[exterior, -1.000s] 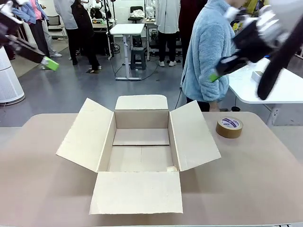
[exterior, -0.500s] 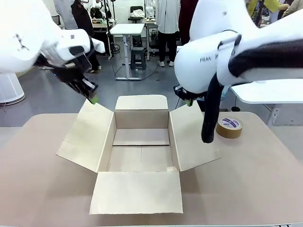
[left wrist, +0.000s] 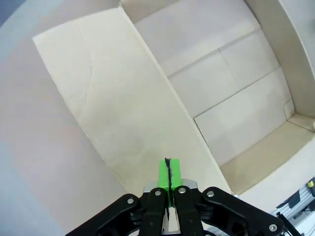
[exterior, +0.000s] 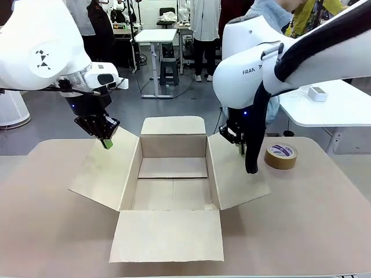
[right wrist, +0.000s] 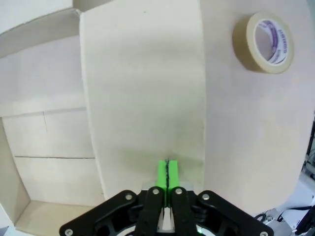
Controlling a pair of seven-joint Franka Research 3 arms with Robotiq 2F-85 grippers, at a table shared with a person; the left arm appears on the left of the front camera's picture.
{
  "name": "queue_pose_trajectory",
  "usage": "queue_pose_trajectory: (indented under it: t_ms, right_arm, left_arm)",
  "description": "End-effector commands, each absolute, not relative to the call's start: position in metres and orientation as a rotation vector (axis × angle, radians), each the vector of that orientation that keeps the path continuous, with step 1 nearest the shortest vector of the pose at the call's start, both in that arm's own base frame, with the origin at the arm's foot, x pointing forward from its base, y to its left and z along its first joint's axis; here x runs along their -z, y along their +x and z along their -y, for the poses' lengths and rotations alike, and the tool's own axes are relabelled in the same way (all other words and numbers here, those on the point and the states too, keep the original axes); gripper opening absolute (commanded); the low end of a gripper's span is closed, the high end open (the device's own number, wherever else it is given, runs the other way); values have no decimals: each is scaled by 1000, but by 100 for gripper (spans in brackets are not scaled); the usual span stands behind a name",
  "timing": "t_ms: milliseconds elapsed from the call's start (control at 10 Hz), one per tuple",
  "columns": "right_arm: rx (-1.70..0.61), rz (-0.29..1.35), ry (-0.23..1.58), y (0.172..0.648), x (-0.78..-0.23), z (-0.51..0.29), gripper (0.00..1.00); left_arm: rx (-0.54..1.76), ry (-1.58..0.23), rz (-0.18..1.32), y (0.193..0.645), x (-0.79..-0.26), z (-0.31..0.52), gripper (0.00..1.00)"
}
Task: Wrap the clocks to prevent damage.
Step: Open the side flaps of the Package Box.
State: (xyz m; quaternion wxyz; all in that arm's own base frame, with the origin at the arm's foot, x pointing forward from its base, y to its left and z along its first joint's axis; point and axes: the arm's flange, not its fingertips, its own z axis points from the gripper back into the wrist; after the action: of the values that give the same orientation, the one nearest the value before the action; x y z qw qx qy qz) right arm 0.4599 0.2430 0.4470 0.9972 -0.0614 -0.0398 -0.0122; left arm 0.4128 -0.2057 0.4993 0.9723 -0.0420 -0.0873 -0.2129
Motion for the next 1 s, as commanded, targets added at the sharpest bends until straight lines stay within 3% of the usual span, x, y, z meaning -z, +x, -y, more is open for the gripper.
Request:
queue_pose_trajectory:
  t_ms: [0, 500, 900]
  right_arm:
    - [69, 19, -74, 469, -445, -245, 0]
    - [95, -60, -37, 484, -399, -217, 0]
    - [80, -82, 43, 485, -391, -209, 0]
  left_arm:
    - [398, -77, 131, 417, -499, 208, 0]
    - [333, -95, 42, 450, -443, 189, 0]
    - [269, -163, 26, 467, -416, 178, 0]
